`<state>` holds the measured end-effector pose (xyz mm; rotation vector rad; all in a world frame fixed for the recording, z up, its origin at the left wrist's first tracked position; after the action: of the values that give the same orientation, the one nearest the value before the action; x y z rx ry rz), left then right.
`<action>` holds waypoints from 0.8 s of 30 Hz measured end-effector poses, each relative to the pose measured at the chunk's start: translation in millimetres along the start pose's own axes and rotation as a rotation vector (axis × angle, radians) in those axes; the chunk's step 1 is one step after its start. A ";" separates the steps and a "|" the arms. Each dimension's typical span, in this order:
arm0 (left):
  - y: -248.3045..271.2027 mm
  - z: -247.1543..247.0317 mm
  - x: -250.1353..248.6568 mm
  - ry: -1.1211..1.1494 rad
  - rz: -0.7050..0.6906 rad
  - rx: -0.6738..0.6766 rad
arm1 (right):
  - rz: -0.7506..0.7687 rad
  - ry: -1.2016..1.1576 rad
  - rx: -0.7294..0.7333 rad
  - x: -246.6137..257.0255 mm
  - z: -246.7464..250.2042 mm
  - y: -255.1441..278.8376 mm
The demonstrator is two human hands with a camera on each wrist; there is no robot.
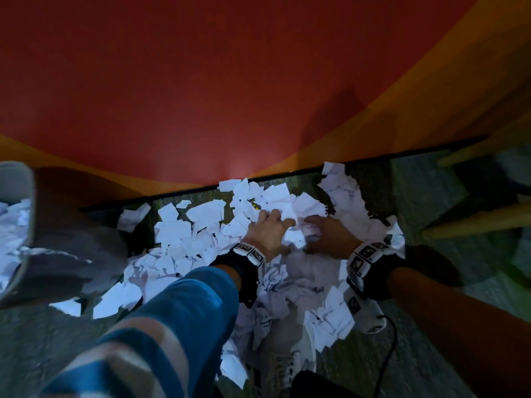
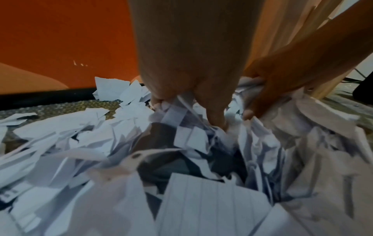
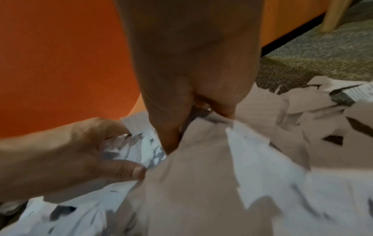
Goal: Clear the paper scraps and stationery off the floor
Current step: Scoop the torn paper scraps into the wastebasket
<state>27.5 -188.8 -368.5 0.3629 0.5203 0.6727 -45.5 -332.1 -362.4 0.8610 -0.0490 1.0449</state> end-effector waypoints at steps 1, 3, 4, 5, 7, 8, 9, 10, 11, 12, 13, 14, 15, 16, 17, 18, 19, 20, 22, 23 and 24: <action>-0.5 3.8 1.7 0.038 -0.004 -0.044 | 0.040 -0.001 -0.010 1.3 4.1 -1.1; -1.0 12.9 6.8 0.143 0.003 -0.132 | 0.077 0.012 -0.049 3.7 17.3 -0.6; 0.1 18.6 9.7 0.199 0.026 -0.163 | 0.083 0.004 -0.074 4.0 25.6 0.4; 2.5 25.5 12.3 0.251 0.057 -0.180 | 0.079 -0.028 -0.100 3.4 35.0 1.6; 9.5 40.4 17.3 0.360 0.108 -0.183 | 0.052 -0.071 -0.127 6.6 55.2 7.0; 15.2 50.8 18.7 0.386 0.115 -0.198 | 0.035 -0.087 -0.134 10.5 66.5 12.0; 21.6 61.9 19.9 0.397 0.114 -0.220 | 0.017 -0.123 -0.123 15.1 76.1 17.3; 29.2 73.9 20.7 0.402 0.107 -0.248 | 0.009 -0.165 -0.114 21.1 85.3 22.9; 37.5 87.8 20.9 0.402 0.091 -0.277 | 0.014 -0.193 -0.107 28.8 94.9 29.6; 46.7 102.0 21.5 0.399 0.075 -0.305 | 0.024 -0.206 -0.101 36.2 103.5 35.8; 58.2 118.0 21.8 0.395 0.062 -0.335 | 0.042 -0.221 -0.105 43.0 111.3 40.9; 71.7 135.3 22.6 0.387 0.060 -0.361 | 0.060 -0.231 -0.112 51.6 120.4 46.7; 87.2 154.1 24.2 0.373 0.056 -0.383 | 0.085 -0.242 -0.131 64.3 130.3 53.2; 101.3 170.8 26.7 0.357 0.048 -0.396 | 0.103 -0.233 -0.139 76.9 138.3 57.9; 115.6 186.8 30.7 0.338 0.045 -0.397 | 0.119 -0.211 -0.140 91.0 145.8 61.8; 133.4 203.8 35.8 0.319 0.049 -0.402 | 0.143 -0.178 -0.143 108.0 154.0 64.4; 153.1 220.3 43.1 0.304 0.060 -0.414 | 0.193 -0.154 -0.145 127.2 160.2 66.2; 172.3 236.2 51.6 0.296 0.066 -0.439 | 0.243 -0.139 -0.130 150.0 165.7 71.4; 209.1 264.5 70.5 0.280 0.085 -0.495 | 0.280 -0.098 -0.074 199.9 172.8 86.6; 227.8 276.3 81.2 0.267 0.105 -0.520 | 0.285 -0.049 -0.060 225.0 173.8 95.5; 247.4 286.0 95.1 0.259 0.134 -0.542 | 0.311 -0.002 -0.052 254.6 174.3 107.0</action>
<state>129.6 11.9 -50.2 -0.2045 0.5380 0.9648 68.2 -233.9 -72.4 0.8232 -0.2161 1.3278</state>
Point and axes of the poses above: each hand's wrist, its own y-axis away from the middle knuckle, its own z-axis out of the back of the hand, x = y × z, the point moved 5 cm from there along -y, towards the middle knuckle, and after that the axes turned 1 degree about -x, right-handed, at the moved point
